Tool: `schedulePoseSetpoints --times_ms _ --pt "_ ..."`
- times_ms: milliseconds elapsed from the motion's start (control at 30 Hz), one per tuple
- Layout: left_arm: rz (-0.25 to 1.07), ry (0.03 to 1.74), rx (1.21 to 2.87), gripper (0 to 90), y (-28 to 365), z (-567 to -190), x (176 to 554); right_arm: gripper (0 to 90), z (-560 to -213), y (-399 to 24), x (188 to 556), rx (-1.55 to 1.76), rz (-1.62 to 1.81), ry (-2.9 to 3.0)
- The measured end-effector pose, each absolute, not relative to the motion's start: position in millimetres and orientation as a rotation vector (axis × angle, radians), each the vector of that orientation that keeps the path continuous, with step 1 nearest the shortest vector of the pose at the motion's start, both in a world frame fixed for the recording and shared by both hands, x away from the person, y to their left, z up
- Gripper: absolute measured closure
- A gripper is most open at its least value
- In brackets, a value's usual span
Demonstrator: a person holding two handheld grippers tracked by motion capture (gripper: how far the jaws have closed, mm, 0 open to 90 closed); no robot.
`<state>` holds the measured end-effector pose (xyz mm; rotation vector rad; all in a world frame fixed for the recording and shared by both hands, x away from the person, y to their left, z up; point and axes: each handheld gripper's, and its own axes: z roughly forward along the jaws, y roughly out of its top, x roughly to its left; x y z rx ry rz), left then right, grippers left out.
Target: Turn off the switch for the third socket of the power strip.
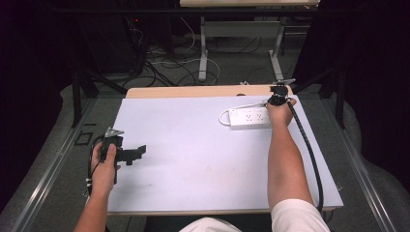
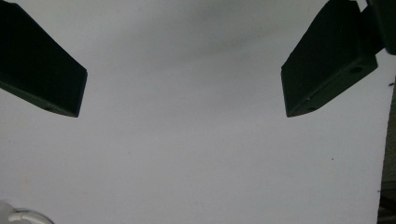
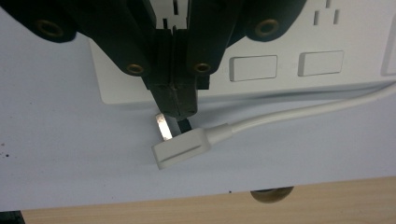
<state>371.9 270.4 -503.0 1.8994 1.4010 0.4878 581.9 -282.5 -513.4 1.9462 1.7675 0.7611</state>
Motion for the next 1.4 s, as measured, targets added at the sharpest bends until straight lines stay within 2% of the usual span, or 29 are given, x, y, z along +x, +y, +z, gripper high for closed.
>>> schedulePoseSetpoints --times_ms 200,1400 --pt "0.492 1.405 1.899 0.3 271 -503 371 90.0 -524 -293 578 1.936 0.814 1.726" --pt "0.484 1.410 1.904 0.3 273 -503 371 90.0 -536 -310 566 1.997 1.009 1.625"
